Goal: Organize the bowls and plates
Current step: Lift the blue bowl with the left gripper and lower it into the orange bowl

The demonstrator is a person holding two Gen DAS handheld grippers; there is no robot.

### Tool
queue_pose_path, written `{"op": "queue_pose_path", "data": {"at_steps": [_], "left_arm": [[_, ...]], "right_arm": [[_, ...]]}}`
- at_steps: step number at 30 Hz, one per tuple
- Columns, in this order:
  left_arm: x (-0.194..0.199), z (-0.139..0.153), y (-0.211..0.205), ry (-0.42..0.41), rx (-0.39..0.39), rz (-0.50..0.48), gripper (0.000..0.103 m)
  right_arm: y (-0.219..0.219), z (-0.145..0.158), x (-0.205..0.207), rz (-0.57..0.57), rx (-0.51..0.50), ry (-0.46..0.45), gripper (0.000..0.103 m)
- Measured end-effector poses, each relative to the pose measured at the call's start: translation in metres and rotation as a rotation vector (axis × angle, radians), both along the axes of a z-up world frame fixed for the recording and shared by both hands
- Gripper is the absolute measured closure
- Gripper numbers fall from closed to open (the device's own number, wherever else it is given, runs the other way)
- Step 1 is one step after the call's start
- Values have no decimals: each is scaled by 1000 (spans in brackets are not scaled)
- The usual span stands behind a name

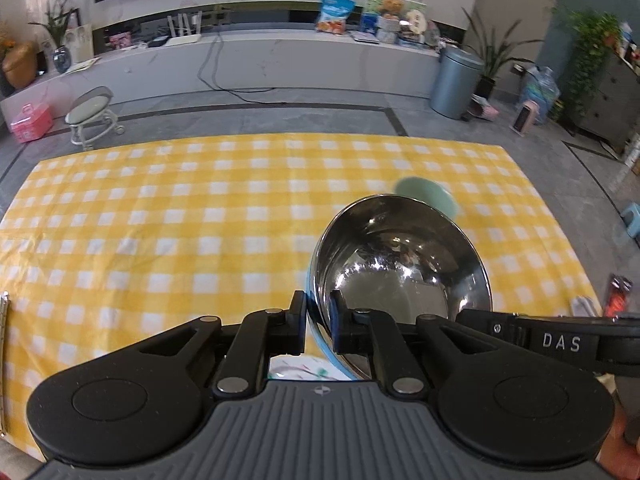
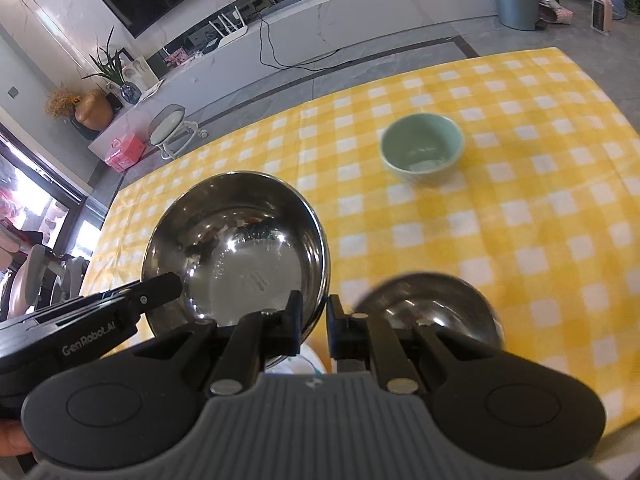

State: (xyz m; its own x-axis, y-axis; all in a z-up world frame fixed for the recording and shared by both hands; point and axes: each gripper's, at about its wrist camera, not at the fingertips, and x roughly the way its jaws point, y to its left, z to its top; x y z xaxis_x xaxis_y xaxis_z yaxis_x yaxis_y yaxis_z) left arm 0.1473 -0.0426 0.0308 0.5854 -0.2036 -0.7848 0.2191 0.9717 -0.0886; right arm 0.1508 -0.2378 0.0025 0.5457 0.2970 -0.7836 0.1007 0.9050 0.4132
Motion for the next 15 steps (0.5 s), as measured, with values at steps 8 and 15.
{"op": "queue_pose_path", "data": {"at_steps": [8, 15], "left_arm": [[-12, -14, -40, 81, -30, -93, 88], [-12, -39, -61, 173, -30, -119, 88]], "right_arm": [[-48, 0, -30, -63, -22, 23, 96], [-68, -14, -38, -94, -53, 56, 97]]}}
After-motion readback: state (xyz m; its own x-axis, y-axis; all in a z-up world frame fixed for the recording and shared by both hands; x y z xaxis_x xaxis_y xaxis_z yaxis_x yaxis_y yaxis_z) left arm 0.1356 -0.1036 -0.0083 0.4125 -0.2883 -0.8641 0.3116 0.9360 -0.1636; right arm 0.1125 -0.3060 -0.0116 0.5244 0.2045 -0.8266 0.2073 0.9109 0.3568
